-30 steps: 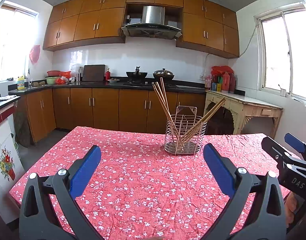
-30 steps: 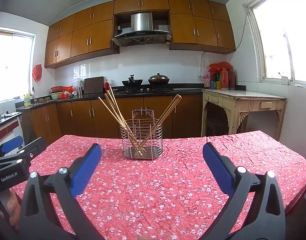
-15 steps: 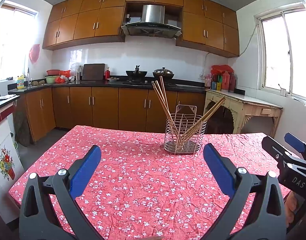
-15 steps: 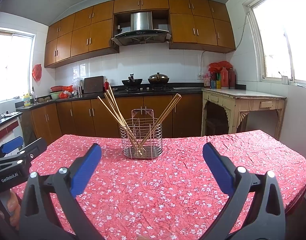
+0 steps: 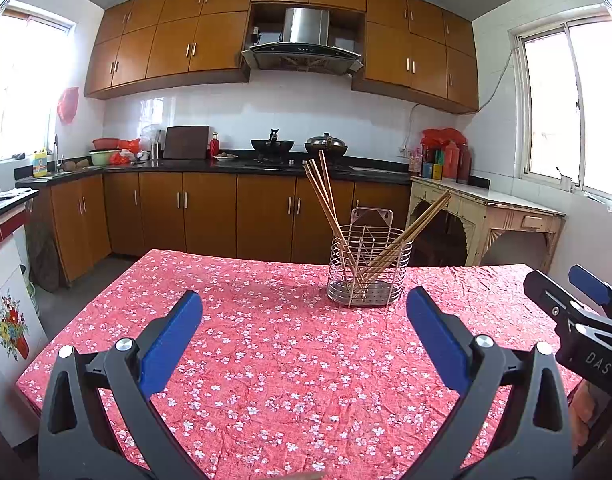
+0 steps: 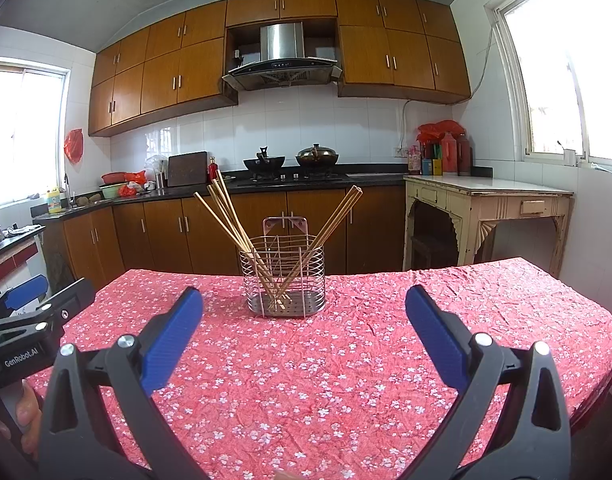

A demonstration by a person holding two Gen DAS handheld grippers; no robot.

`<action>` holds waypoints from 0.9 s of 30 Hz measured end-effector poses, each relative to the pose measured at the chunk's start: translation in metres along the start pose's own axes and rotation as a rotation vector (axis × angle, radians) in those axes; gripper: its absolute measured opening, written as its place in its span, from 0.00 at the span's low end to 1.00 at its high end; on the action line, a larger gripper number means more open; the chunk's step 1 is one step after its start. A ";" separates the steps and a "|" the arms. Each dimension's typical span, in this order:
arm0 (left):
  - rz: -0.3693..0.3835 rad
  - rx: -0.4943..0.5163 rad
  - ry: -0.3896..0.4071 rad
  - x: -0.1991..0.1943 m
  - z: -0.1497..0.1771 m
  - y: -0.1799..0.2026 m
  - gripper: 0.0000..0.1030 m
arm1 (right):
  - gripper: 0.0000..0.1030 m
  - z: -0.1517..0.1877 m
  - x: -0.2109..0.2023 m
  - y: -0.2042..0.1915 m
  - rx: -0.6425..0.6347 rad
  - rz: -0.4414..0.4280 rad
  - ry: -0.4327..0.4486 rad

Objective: Organize utensils

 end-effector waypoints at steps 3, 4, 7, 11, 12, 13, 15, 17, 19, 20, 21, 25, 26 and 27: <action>0.000 0.001 0.001 0.000 0.001 0.000 0.98 | 0.96 0.000 0.000 0.000 0.000 -0.001 0.000; 0.000 0.001 0.000 0.000 0.001 0.000 0.98 | 0.96 0.000 0.000 0.000 0.000 0.000 0.000; 0.000 0.001 0.000 0.000 0.001 0.000 0.98 | 0.96 0.000 0.000 0.000 0.000 0.001 0.000; 0.001 0.001 0.000 0.000 0.001 0.000 0.98 | 0.96 0.000 0.000 0.000 0.001 0.000 0.000; 0.002 0.001 -0.001 0.000 0.001 0.000 0.98 | 0.96 0.000 0.000 0.000 0.001 0.000 0.000; 0.002 0.002 -0.002 0.000 0.001 0.000 0.98 | 0.96 0.000 0.000 0.000 0.001 0.000 0.001; 0.003 0.003 -0.004 0.000 0.001 0.000 0.98 | 0.96 0.000 0.000 0.000 0.001 0.000 -0.001; 0.004 0.004 -0.007 0.001 0.002 0.000 0.98 | 0.96 0.000 0.000 0.000 0.001 0.000 0.000; 0.005 0.005 -0.008 0.002 0.002 0.001 0.98 | 0.96 0.000 0.000 0.000 0.001 0.000 0.000; 0.005 0.006 -0.008 0.002 0.002 0.001 0.98 | 0.96 0.000 0.000 0.000 0.001 0.000 0.000; 0.007 0.006 -0.008 0.002 0.002 0.001 0.98 | 0.96 0.000 0.000 0.000 0.002 0.000 0.001; 0.010 0.007 -0.010 0.002 0.002 0.001 0.98 | 0.96 0.000 0.001 0.000 0.004 0.001 -0.001; 0.012 0.008 -0.011 0.003 0.001 0.001 0.98 | 0.96 0.000 0.001 0.000 0.004 0.002 -0.001; 0.012 0.008 -0.011 0.003 0.001 0.001 0.98 | 0.96 0.000 0.001 0.000 0.005 0.002 0.000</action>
Point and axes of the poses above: each gripper's, at about its wrist camera, not at the fingertips, and x roughly the way its jaws point, y to its right, z to its underside, the point moved 5 cm from there along x, roughly the way its jaws point, and after that the axes turned 2 degrees about z, right-handed, at the moved point
